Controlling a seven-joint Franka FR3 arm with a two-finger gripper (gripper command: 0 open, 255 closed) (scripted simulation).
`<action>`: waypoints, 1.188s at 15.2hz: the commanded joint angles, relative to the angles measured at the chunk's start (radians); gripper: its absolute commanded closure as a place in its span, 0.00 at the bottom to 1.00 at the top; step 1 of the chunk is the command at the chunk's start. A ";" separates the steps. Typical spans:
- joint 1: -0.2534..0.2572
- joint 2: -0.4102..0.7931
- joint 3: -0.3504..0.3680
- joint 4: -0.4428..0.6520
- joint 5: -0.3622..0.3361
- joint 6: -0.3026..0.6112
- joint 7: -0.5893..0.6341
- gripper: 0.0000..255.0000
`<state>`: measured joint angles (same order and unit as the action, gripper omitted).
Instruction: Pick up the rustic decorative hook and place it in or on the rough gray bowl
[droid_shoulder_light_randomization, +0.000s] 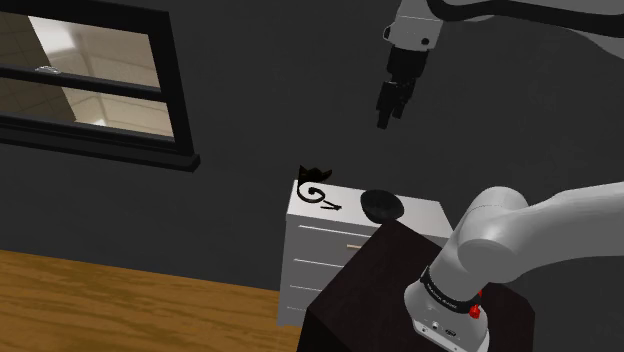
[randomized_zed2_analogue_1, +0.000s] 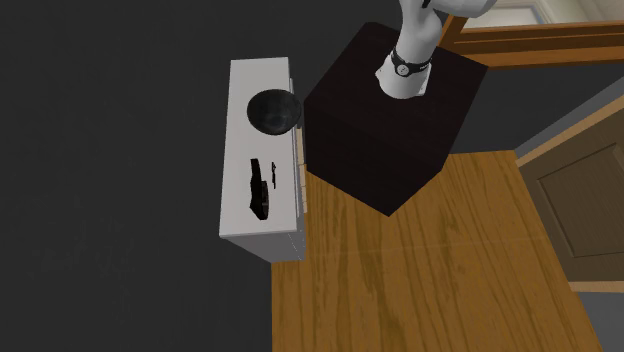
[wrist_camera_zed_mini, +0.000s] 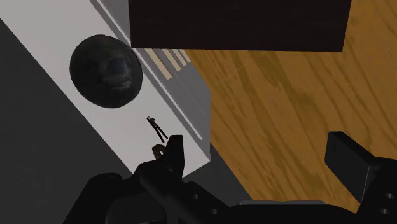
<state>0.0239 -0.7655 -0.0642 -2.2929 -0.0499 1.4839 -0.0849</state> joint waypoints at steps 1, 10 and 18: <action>0.000 0.000 0.000 0.000 0.000 0.000 0.000 0.00; 0.012 0.179 -0.121 -0.099 -0.063 0.295 -0.193 0.00; 0.035 0.433 -0.220 -0.084 -0.062 0.548 -0.371 0.00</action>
<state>0.0557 -0.3682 -0.2720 -2.3841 -0.1152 1.9995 -0.4310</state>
